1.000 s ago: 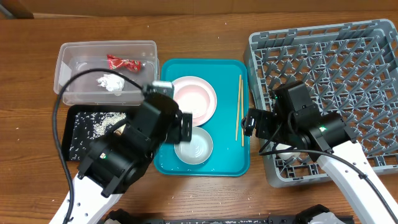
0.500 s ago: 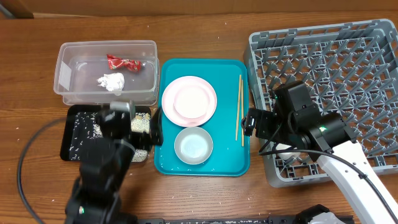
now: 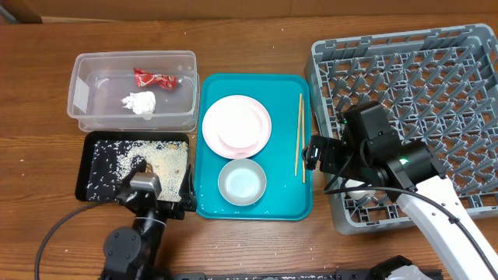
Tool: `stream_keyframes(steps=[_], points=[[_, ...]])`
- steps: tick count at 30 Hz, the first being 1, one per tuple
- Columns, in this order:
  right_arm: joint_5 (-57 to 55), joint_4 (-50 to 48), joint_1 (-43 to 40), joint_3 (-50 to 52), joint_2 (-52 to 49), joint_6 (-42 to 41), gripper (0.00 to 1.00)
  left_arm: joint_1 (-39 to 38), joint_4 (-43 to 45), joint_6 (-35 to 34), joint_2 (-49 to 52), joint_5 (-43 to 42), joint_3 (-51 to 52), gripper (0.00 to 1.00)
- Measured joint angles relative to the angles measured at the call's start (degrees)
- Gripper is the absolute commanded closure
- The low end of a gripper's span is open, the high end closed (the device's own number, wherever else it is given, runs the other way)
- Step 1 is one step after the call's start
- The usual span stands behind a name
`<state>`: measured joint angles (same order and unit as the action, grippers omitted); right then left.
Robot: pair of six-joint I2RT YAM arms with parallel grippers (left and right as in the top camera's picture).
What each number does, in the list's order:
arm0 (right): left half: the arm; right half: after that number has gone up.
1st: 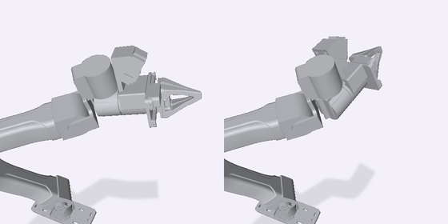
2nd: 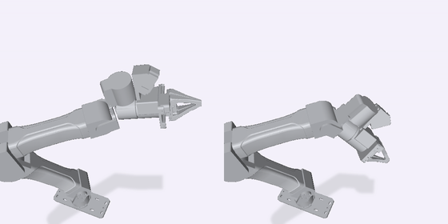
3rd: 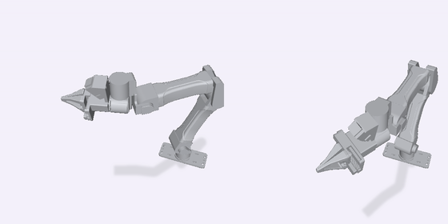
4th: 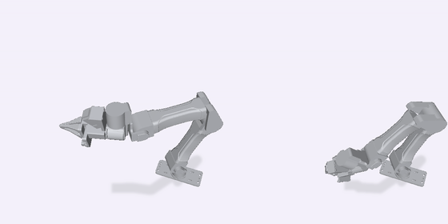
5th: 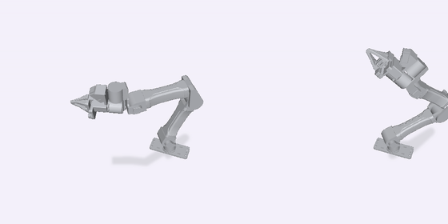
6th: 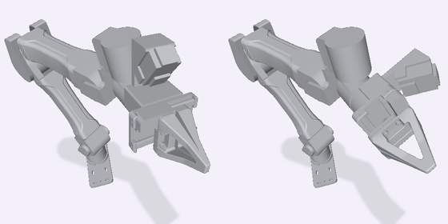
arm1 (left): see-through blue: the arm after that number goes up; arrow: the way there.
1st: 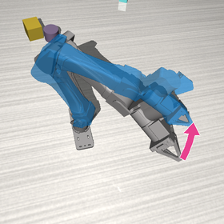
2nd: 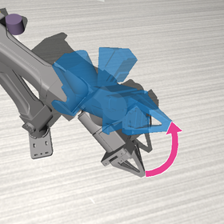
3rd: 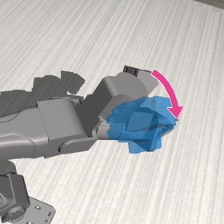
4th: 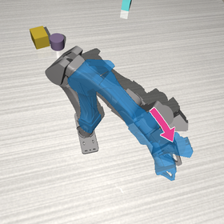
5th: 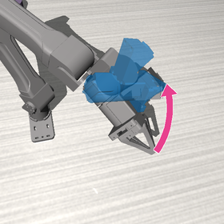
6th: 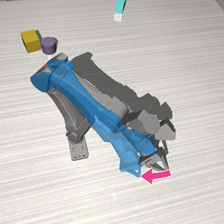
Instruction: Sort waste into correct bins and load items into the dishwasher
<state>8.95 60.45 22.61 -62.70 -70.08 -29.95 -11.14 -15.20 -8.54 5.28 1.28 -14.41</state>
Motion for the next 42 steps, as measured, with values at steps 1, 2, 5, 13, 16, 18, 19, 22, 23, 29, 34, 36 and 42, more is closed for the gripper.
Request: stream_keyframes(steps=[1,2,5,13,16,18,19,22,23,29,34,36,42], points=[[0.0,0.0,0.0,0.0,0.0,0.0,0.00,0.0,0.2,0.0,-1.2,0.0,1.0,0.00],[0.0,0.0,0.0,0.0,0.0,0.0,0.00,0.0,0.4,0.0,-2.6,0.0,2.0,0.00],[0.0,0.0,0.0,0.0,0.0,0.0,0.00,0.0,4.2,0.0,-4.2,0.3,4.8,0.00],[0.0,0.0,0.0,0.0,0.0,0.0,0.00,0.0,13.3,0.0,-4.4,0.9,13.7,0.00],[0.0,0.0,0.0,0.0,0.0,0.0,0.00,0.0,13.1,0.0,-4.4,0.9,13.9,0.00],[0.0,0.0,0.0,0.0,0.0,0.0,0.00,0.0,11.9,0.0,-4.4,0.9,13.9,0.00],[0.0,0.0,0.0,0.0,0.0,0.0,0.00,0.0,11.3,0.0,-4.4,0.9,13.9,0.00],[0.0,0.0,0.0,0.0,0.0,0.0,0.00,0.0,10.9,0.0,-4.4,1.0,13.9,0.00],[0.0,0.0,0.0,0.0,0.0,0.0,0.00,0.0,10.9,0.0,-4.4,1.0,13.9,0.00],[0.0,0.0,0.0,0.0,0.0,0.0,0.00,0.0,10.9,0.0,-4.4,1.1,13.9,0.00],[0.0,0.0,0.0,0.0,0.0,0.0,0.00,0.0,10.9,0.0,-4.4,1.1,13.9,0.00],[0.0,0.0,0.0,0.0,0.0,0.0,0.00,0.0,10.9,0.0,-4.4,1.1,13.9,0.00],[1.5,-3.9,0.0,0.0,0.0,-1.0,0.00,0.0,10.9,0.0,-4.4,1.1,13.9,0.00]])
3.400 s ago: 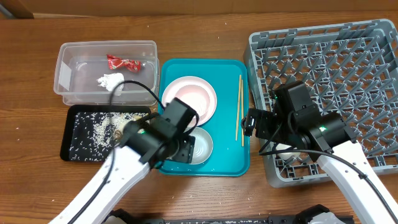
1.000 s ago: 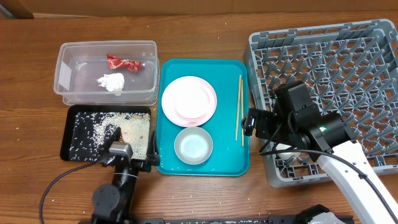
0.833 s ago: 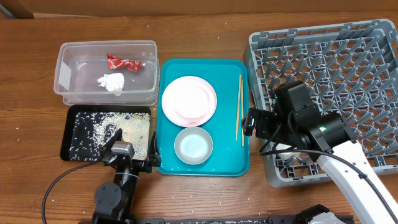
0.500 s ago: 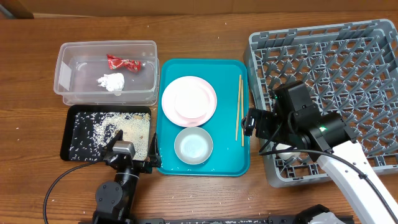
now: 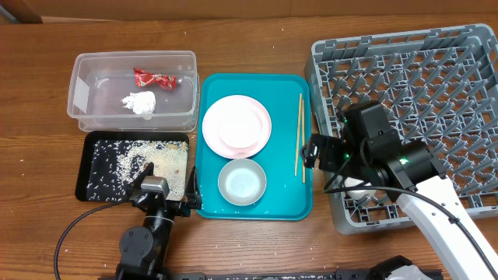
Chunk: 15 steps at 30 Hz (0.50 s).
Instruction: Sort waste into correct bins and load items into the dishwasher
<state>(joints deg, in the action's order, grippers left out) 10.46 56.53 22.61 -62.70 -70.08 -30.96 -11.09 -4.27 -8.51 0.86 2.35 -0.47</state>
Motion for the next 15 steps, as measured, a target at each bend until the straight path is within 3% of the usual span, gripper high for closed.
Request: stream_keyframes(steps=[9,15], points=[[6.9,-7.5,0.7,0.0,-1.6,-1.6,0.00,0.0,0.0,0.0,0.0,0.0,0.0,0.00],[8.2,-9.3,13.0,0.0,-7.0,0.2,0.00,0.0,0.0,0.0,0.0,0.0,0.0,0.00]])
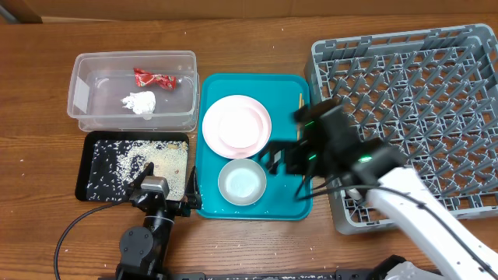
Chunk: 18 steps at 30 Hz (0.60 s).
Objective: Sort waste into correct bins and load items into the dishwasher
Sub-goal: 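Reach the right gripper to the grey bowl rim and grasp it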
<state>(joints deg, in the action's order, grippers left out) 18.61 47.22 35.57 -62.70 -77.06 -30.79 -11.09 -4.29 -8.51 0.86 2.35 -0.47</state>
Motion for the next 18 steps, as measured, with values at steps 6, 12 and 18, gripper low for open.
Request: stream_keyframes(steps=[6,12,18], points=[[-14.9,1.5,12.0,0.0,-6.3,0.7,0.07,0.0,0.0,0.0,0.0,0.0,0.0,0.00],[-19.7,-3.3,12.3,0.0,-12.8,6.3,0.24,0.0,0.0,0.0,0.0,0.0,0.0,0.00],[-20.3,-3.8,12.1,0.0,-20.3,9.9,0.47,0.0,0.0,0.0,0.0,0.0,0.0,0.00]])
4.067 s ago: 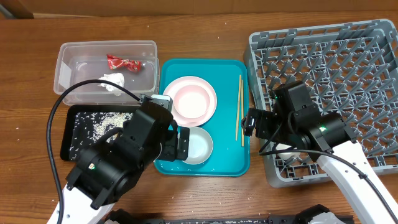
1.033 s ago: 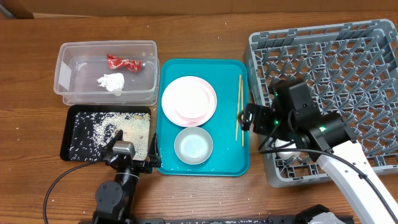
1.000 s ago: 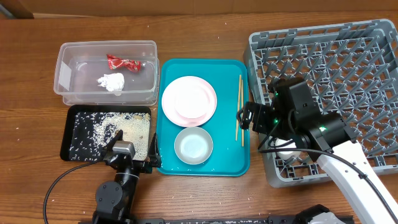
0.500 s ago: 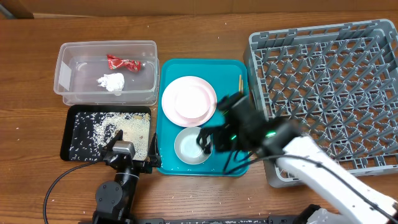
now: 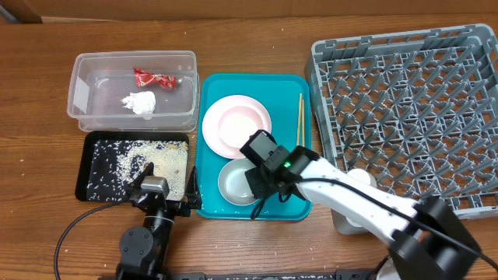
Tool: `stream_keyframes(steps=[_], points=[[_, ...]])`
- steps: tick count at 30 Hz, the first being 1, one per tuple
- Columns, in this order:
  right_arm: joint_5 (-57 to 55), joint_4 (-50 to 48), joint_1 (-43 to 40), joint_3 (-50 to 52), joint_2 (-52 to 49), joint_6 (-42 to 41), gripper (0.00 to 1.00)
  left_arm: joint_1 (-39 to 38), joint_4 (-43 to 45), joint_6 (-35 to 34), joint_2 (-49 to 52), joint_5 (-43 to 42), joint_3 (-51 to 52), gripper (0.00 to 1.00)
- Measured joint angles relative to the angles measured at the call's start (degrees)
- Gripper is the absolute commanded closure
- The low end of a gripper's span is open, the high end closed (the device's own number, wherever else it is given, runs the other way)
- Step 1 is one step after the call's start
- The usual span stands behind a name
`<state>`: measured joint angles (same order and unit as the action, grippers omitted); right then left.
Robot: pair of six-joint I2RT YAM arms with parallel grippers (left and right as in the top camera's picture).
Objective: Sort waste into correct bins and load items into the dishwasher
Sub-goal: 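Reach the right gripper to the grey bowl rim and grasp it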
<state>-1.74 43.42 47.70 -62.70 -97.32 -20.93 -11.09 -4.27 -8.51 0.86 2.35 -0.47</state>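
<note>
A teal tray (image 5: 208,93) carries a pink plate (image 5: 233,124), a grey bowl (image 5: 232,185) and a pair of chopsticks (image 5: 299,128). My right gripper (image 5: 255,185) reaches in from the lower right and hangs over the bowl's right rim. Its fingers are hidden under the wrist. The left gripper (image 5: 170,179) sits at the near right corner of a black tray (image 5: 89,167) strewn with rice, its fingers spread and holding nothing. A clear bin (image 5: 82,93) holds a red wrapper (image 5: 152,78) and a white tissue (image 5: 141,103).
A large grey dish rack (image 5: 405,109) fills the right side, its near left corner hidden behind my right arm. The clear bin and black tray stand close against the teal tray's left side. Bare wooden table lies along the far and front edges.
My right gripper has moved from above the tray's middle right, near the chopsticks, down and left onto the grey bowl's right rim. The left arm and all the objects stand as before.
At first my right gripper hovered at the dish rack's left edge and the left gripper lay over the black tray's near right corner. The left gripper then drew back slightly toward me and stayed. The right one then stood over the teal tray, and now at the bowl.
</note>
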Motion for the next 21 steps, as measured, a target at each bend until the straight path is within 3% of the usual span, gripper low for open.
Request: stream_keyframes(steps=[8,9,10,12,21], points=[[1.2,-0.5,-0.9,0.0,-2.5,2.3,0.60,0.0,0.0,0.0,0.0,0.0,0.0,0.00],[1.6,-0.4,-1.2,0.0,-2.5,2.8,0.65,0.0,0.0,0.0,0.0,0.0,0.0,0.00],[1.8,-0.5,-1.6,0.0,-2.5,3.2,0.84,0.0,0.0,0.0,0.0,0.0,0.0,0.00],[2.5,-0.4,-2.3,0.0,-2.5,3.8,0.95,0.0,0.0,0.0,0.0,0.0,0.0,0.00],[4.4,3.0,-3.8,-1.0,-2.5,4.5,0.96,0.0,0.0,0.0,0.0,0.0,0.0,0.00]])
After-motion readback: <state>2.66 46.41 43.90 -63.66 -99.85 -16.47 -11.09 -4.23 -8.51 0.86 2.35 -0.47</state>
